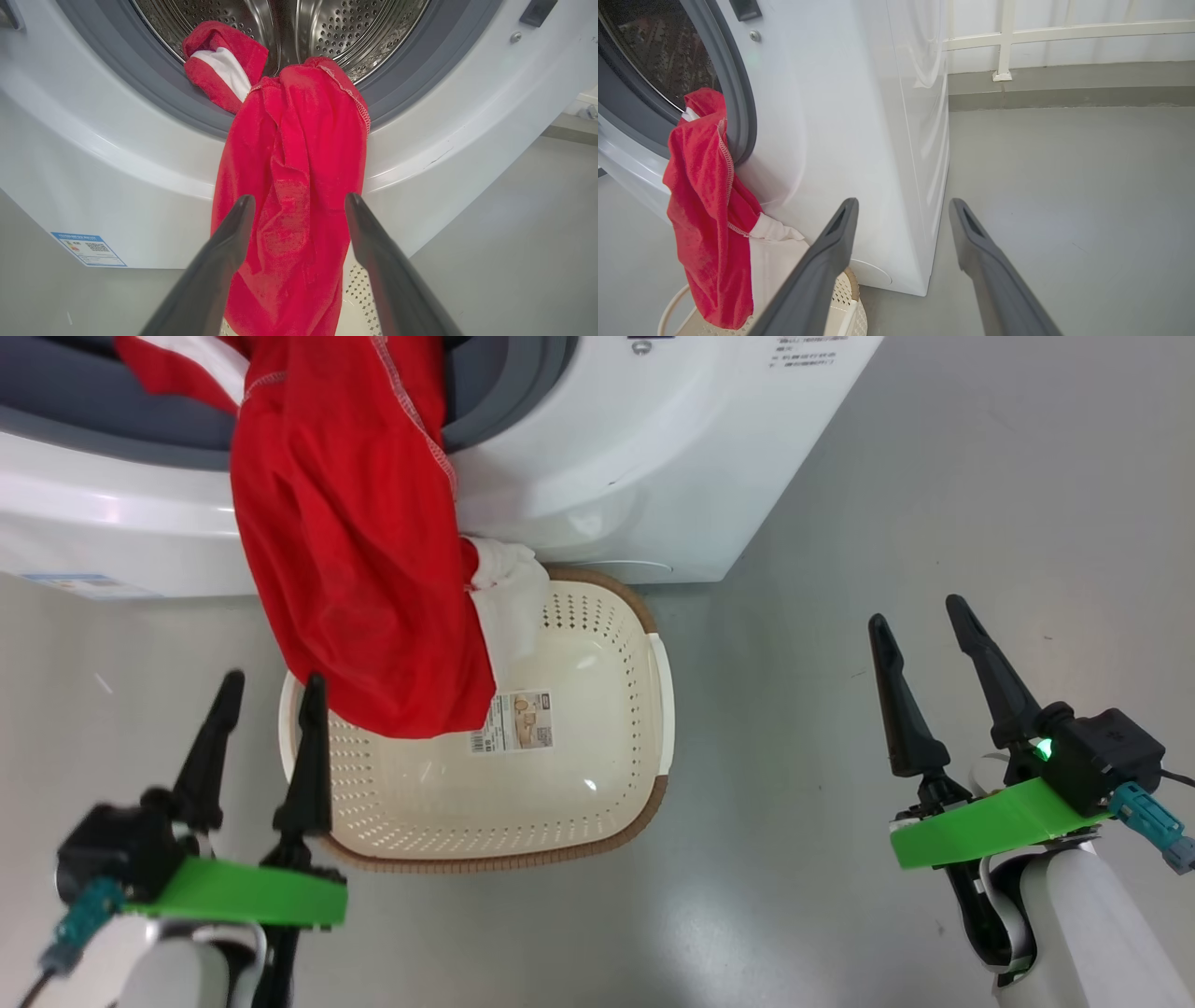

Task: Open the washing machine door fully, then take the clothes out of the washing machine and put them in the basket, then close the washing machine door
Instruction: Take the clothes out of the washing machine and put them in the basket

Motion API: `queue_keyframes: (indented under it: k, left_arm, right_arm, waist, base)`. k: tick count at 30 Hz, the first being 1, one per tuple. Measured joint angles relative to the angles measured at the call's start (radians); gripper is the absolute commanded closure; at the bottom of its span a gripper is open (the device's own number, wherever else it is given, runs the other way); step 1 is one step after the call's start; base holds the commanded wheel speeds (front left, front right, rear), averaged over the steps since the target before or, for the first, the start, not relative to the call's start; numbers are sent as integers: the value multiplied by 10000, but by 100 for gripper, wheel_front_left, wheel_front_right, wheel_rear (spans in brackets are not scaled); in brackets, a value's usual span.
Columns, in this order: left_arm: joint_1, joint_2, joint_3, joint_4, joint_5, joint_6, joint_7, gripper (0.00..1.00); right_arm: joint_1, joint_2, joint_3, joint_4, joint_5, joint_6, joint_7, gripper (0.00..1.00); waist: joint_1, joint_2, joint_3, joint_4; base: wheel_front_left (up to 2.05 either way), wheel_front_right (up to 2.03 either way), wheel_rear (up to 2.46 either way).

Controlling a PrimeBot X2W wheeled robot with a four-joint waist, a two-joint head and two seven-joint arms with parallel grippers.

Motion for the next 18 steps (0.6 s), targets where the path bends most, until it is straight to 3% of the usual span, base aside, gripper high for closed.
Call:
queue_keyframes:
  k: [18]
  left_arm:
    - [-4571,1037,-1241,2251,-466,-2,899,0]
  right_arm:
    - [-146,23,255,29,2,0,0,0]
  waist:
    - [0,0,386,-263]
  base:
    - [0,0,0]
